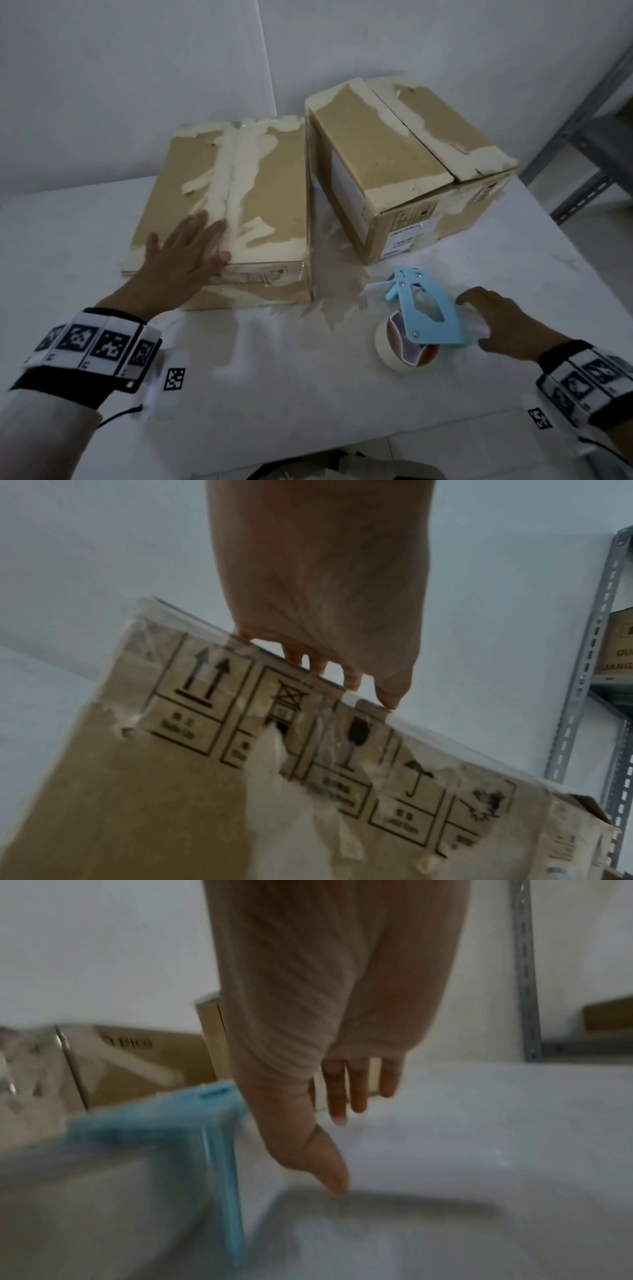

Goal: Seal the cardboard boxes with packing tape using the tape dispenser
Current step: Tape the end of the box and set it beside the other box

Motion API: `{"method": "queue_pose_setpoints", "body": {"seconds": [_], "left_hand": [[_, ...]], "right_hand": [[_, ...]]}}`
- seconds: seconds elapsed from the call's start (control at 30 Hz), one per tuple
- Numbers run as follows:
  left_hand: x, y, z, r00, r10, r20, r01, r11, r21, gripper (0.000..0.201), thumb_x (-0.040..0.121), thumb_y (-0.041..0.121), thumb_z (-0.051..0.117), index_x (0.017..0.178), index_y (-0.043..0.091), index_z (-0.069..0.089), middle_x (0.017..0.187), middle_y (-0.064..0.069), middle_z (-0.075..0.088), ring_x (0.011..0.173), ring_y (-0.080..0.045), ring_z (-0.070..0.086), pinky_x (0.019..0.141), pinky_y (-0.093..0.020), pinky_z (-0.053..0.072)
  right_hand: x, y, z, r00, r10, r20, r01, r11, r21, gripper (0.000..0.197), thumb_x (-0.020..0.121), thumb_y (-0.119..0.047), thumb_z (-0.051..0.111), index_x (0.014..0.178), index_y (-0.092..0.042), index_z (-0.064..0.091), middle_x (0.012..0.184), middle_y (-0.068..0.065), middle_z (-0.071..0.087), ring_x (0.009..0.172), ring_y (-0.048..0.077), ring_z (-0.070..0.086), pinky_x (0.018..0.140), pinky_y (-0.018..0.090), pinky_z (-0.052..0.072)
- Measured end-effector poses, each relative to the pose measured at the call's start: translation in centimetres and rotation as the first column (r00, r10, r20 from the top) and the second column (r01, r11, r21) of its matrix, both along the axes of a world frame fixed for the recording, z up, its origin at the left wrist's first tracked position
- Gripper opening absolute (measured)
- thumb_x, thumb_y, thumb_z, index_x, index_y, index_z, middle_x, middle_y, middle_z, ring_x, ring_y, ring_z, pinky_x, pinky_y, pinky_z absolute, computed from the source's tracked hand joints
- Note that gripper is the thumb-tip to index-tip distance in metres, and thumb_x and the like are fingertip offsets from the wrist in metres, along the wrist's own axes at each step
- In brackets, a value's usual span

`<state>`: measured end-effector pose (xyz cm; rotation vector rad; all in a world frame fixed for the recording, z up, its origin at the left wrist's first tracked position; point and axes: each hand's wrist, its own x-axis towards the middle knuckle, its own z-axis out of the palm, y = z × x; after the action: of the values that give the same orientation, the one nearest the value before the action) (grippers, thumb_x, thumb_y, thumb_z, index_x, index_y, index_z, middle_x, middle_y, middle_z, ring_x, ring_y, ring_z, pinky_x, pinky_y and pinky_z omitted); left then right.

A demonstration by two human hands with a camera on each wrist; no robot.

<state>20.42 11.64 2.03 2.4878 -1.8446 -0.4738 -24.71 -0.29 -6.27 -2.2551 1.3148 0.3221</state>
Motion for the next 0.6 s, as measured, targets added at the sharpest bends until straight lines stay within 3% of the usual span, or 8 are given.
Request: {"method": "queue_pose_setpoints", "body": {"seconds": [0.07, 0.17, 0.23, 0.33, 0.43, 0.5, 0.6], "left_hand": [[0.9, 0.5, 0.0, 1.000, 0.011, -0.014, -0.011, 1.000, -0.011, 0.084, 0.069, 0.070, 0.013, 0.146, 0.036, 0.009, 0.158, 0.006, -0.003, 0.145, -0.013, -0.003, 0.114, -0.051, -0.002], [1.9, 1.1, -0.1, 0.999, 0.020, -0.035, -0.022, 0.999, -0.030, 0.094, 0.062, 0.075, 0.007, 0.146, 0.035, 0.007, 0.158, 0.005, -0.003, 0.145, -0.012, -0.003, 0.114, -0.046, -0.004], [2.3, 1.4, -0.2, 0.999, 0.019, -0.042, -0.020, 0.999, -0.042, 0.097, 0.060, 0.075, 0.004, 0.147, 0.032, 0.009, 0.158, 0.003, -0.002, 0.145, -0.013, -0.003, 0.115, -0.044, -0.005], [3.0, 2.0, -0.4, 0.999, 0.019, -0.050, -0.023, 0.997, -0.069, 0.096, 0.060, 0.075, 0.005, 0.147, 0.034, 0.011, 0.158, 0.003, 0.000, 0.146, -0.014, -0.001, 0.115, -0.046, -0.005], [3.7, 2.6, -0.7, 0.998, 0.031, -0.060, -0.035, 0.997, -0.069, 0.095, 0.061, 0.076, 0.005, 0.146, 0.035, 0.011, 0.158, 0.004, -0.001, 0.145, -0.013, -0.004, 0.114, -0.049, -0.007], [3.9, 2.7, -1.0, 0.998, 0.033, -0.056, -0.037, 0.997, -0.068, 0.096, 0.061, 0.075, 0.003, 0.147, 0.033, 0.011, 0.158, 0.005, -0.002, 0.145, -0.012, -0.005, 0.114, -0.050, -0.006], [3.7, 2.7, -1.2, 0.999, 0.032, -0.012, -0.032, 0.996, -0.084, 0.095, 0.062, 0.073, 0.000, 0.146, 0.032, 0.014, 0.158, 0.004, 0.000, 0.146, -0.014, -0.002, 0.114, -0.052, 0.000]], "right_hand": [[0.7, -0.2, 2.2, 0.999, -0.031, -0.019, 0.030, 0.999, -0.035, 0.056, 0.069, -0.002, 0.065, 0.121, -0.013, 0.046, 0.124, 0.004, 0.047, 0.115, 0.025, 0.048, 0.095, 0.033, 0.038], [5.1, 0.2, 5.0, 0.974, -0.038, 0.225, 0.069, 0.989, -0.130, 0.034, 0.080, -0.003, 0.059, 0.110, -0.017, 0.052, 0.115, 0.005, 0.055, 0.106, 0.024, 0.054, 0.088, 0.030, 0.041], [9.3, 1.1, 6.2, 0.918, -0.037, 0.395, 0.073, 0.995, -0.074, 0.024, 0.087, -0.013, 0.055, 0.109, -0.021, 0.052, 0.109, -0.002, 0.055, 0.099, 0.016, 0.055, 0.079, 0.018, 0.040], [15.2, 2.4, 6.5, 0.848, -0.073, 0.526, 0.063, 0.997, 0.038, 0.032, 0.092, -0.022, 0.049, 0.123, -0.016, 0.050, 0.113, -0.009, 0.050, 0.102, 0.004, 0.047, 0.074, -0.004, 0.032], [19.5, 3.0, 6.0, 0.737, -0.163, 0.656, 0.092, 0.986, 0.141, 0.035, 0.094, -0.020, 0.046, 0.128, -0.011, 0.048, 0.113, -0.004, 0.052, 0.104, 0.006, 0.049, 0.076, -0.005, 0.035], [21.4, 3.3, 5.7, 0.670, -0.209, 0.713, 0.117, 0.977, 0.176, 0.033, 0.094, -0.017, 0.047, 0.126, -0.011, 0.050, 0.112, -0.002, 0.055, 0.104, 0.010, 0.054, 0.080, 0.002, 0.038], [22.5, 3.6, 5.4, 0.592, -0.277, 0.757, 0.179, 0.961, 0.212, 0.023, 0.092, -0.016, 0.051, 0.114, -0.013, 0.057, 0.101, -0.003, 0.060, 0.090, 0.005, 0.057, 0.074, 0.002, 0.041]]}}
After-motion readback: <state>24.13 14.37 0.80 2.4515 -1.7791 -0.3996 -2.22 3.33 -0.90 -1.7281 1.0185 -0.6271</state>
